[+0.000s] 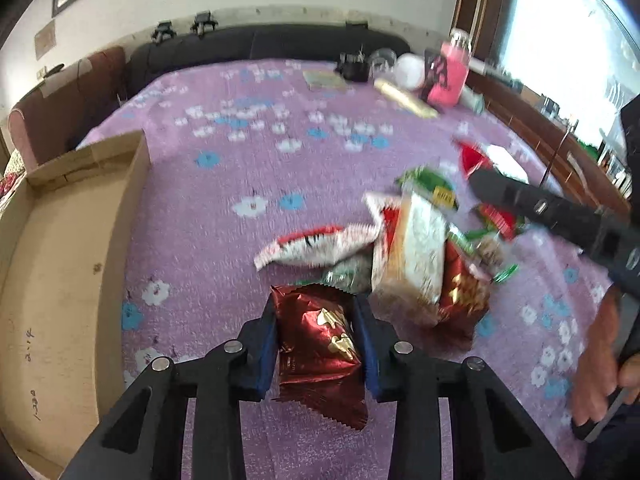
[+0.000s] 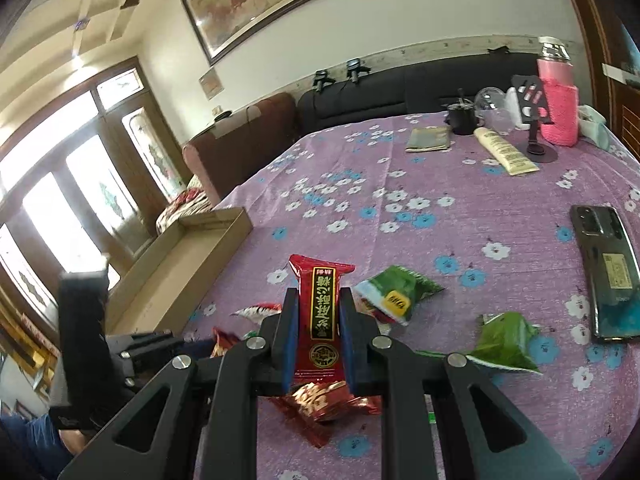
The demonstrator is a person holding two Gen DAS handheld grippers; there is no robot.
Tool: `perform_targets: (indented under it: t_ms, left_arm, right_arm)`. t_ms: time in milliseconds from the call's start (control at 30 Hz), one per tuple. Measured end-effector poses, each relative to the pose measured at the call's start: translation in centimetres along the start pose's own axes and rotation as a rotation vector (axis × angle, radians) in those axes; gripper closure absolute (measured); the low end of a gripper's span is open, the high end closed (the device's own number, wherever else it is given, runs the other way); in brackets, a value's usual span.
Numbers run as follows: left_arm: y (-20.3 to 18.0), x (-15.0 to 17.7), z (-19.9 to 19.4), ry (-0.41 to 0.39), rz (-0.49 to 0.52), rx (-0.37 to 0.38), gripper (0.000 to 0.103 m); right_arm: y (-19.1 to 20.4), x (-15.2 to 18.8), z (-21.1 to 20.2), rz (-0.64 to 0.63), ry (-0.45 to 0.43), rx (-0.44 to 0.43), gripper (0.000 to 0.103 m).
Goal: Organize snacks
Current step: 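Carry the red candy bar and dark red foil packet over the cardboard box with both tools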
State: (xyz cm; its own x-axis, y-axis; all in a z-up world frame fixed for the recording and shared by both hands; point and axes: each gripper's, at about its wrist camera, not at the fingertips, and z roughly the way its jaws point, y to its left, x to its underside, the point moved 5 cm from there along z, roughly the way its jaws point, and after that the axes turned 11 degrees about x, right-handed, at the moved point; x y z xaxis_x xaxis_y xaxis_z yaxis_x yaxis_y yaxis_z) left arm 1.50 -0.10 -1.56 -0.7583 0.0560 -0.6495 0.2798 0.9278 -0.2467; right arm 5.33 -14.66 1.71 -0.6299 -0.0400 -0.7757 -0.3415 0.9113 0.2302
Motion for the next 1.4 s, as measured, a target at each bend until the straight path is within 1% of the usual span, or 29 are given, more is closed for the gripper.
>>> perform_targets:
  t_ms: [167, 233, 500, 700, 833, 1133, 1400]
  left_arm:
    - [0.0, -0.6, -1.2, -0.077, -0.003, 0.018, 0.067]
    - [0.3, -0.7, -1.4, -0.089, -0.012, 0.024, 0.067]
    - [0.7, -1.0, -1.3, -0.096, -0.043, 0.042, 0.067]
    - [0.9, -0.9, -1.4, -0.106, -0.059, 0.046, 0.067]
    - [1.1, -0.9, -1.5, -0.113, -0.061, 0.044, 0.067]
    - [0.8, -0.7, -2.4, -0.152, -0.044, 0.013, 0.067]
    - [1.0, -0.8, -2.3, -0.149, -0.054, 0.032, 0.067]
  right_arm:
    - [1.0, 0.3, 0.1, -0.045, -0.002, -0.001, 0.085]
    - [1.0, 0.3, 0.2, -0.051, 0.003, -0.003, 0.085]
    - [1.1, 0.6, 0.7, -0.054, 0.028, -0.010, 0.085]
    - [1.6, 0.8, 0.7, -0.066, 0.029, -0.021, 0.085]
    - [1.9, 0.8, 0.7, -0.068, 0.030, -0.033, 0.085]
    - [2.2, 0.8, 0.3, -0.067, 0.017, -0.034, 0.085]
    - [2.1, 0.9, 0.6, -0.057, 0.029, -0.030, 0.085]
